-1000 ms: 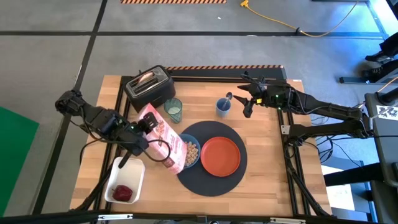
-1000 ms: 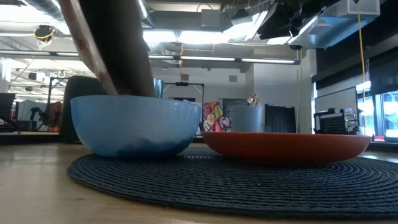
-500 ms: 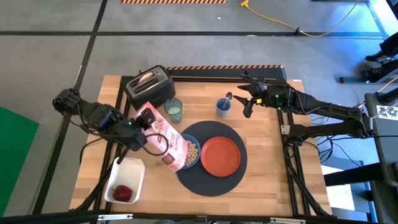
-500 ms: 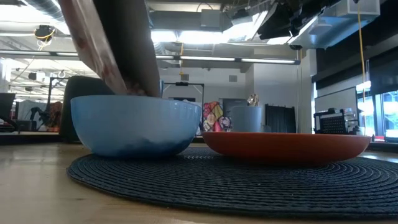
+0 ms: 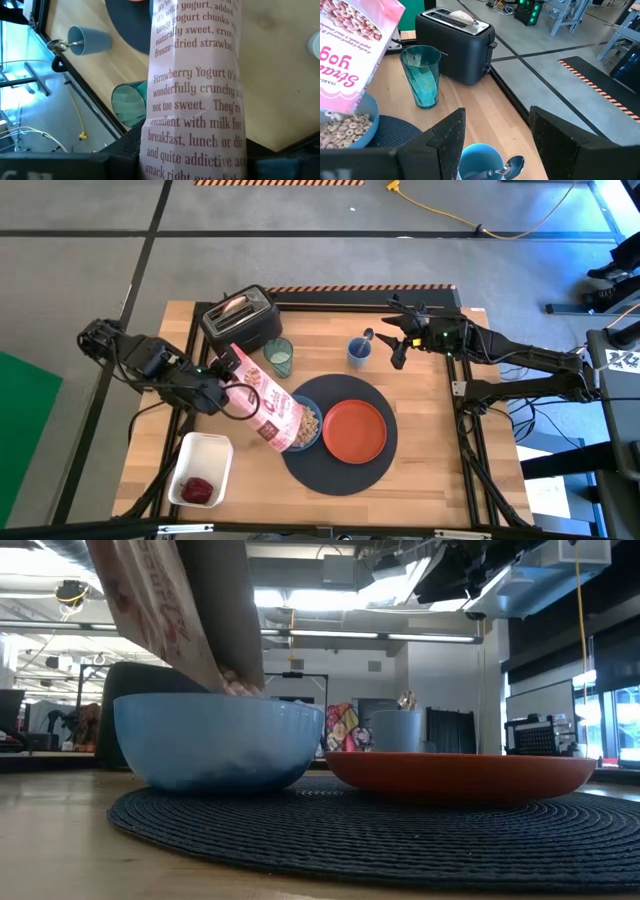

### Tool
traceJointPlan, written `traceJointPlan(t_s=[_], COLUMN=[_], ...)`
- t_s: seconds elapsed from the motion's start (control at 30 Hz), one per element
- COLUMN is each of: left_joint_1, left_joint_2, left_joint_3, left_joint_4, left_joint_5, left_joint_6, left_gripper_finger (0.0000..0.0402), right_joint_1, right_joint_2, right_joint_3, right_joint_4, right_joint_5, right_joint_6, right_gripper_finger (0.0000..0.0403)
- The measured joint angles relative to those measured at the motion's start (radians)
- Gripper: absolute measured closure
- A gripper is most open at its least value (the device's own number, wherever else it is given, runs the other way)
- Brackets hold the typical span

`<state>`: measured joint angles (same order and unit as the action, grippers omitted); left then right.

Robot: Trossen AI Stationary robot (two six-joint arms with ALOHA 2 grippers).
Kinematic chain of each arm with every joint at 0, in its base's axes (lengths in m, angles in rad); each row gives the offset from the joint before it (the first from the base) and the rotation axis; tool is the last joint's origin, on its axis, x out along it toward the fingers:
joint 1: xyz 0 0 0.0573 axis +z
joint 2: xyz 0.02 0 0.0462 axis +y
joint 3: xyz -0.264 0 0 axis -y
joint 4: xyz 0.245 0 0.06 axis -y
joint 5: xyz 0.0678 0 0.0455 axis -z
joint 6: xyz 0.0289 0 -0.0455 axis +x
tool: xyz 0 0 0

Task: Arrange a breakfast setting
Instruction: Pour cereals from the pink cereal box into the blue bowl

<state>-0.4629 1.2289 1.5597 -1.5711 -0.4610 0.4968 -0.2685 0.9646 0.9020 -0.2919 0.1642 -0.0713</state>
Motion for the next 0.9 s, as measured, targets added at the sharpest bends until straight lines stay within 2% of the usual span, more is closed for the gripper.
traceJointPlan(t_s=[0.47,0.9], left_joint_1=[0.0,-0.004], left_joint_2=[-0.048,-0.08], left_joint_3=[0.0,0.0], left_joint_4=[-0.001,0.0], left_joint_5=[0.01,0.023], left_joint_6=[-0.084,-0.242], left_gripper_finger=[0.0262,0.0262], right_joint_1=[0.0,0.0], right_joint_2=[0.0,0.0], right_joint_3=[0.0,0.0], right_joint_4=[-0.031,-0.047], right_joint_5=[0.0,0.0], right_joint_6=[0.018,0.041], right_gripper_finger=[0.0191,0.0191])
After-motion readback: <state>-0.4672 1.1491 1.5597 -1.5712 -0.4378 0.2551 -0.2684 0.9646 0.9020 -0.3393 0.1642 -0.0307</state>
